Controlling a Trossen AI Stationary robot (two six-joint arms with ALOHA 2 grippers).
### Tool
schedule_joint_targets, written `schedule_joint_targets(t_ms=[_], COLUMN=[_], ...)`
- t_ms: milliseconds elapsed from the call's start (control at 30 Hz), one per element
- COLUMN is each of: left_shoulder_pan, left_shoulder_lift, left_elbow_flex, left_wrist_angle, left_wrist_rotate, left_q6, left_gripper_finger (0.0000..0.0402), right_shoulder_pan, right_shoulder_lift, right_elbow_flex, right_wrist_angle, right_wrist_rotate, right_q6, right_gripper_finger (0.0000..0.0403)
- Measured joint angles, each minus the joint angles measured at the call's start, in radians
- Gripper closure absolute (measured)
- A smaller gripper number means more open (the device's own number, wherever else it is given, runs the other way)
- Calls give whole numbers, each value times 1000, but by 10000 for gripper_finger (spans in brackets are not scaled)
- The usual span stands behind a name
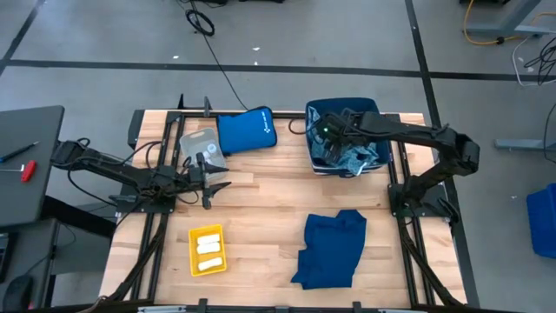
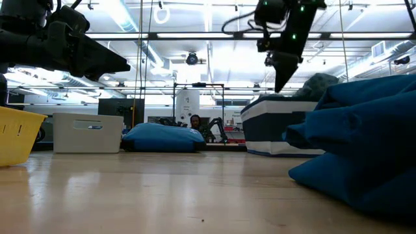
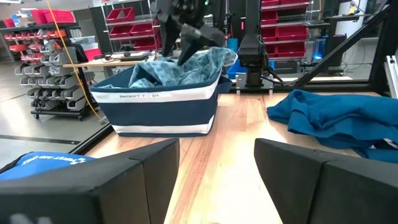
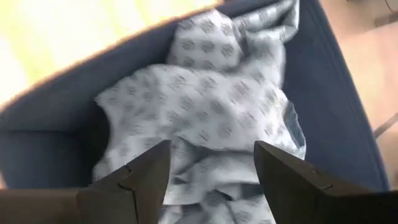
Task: Pick & place medical supplies in basket/bin
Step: Put the blue patterned gown into the blue laundry organizer, then put the blue gown into the blue laundry organizer
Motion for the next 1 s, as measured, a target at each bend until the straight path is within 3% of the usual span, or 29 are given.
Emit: schedule_joint_targets(t_ms=[267, 467, 800, 1000], left_shoulder_pan=[0, 0, 0, 0], left_shoulder_lift=[0, 0, 0, 0], left_elbow_flex=[0, 0, 0, 0], left_wrist_angle=[0, 0, 0, -1], left_wrist_rotate=[0, 0, 0, 0], left_q6=[0, 0, 3, 5], left_gripper_finger=[189, 189, 189, 189], right_shoulder_pan=[131, 266, 617, 832], right_shoulder_lift=[0, 0, 21, 104], right_elbow_flex=[68, 74, 74, 74], right_wrist_angle=[-114, -152, -100, 18], right_wrist_rotate=[-12, -185, -415, -443], right_q6=[4, 92, 314, 480], right_gripper_finger=[165, 165, 165, 165])
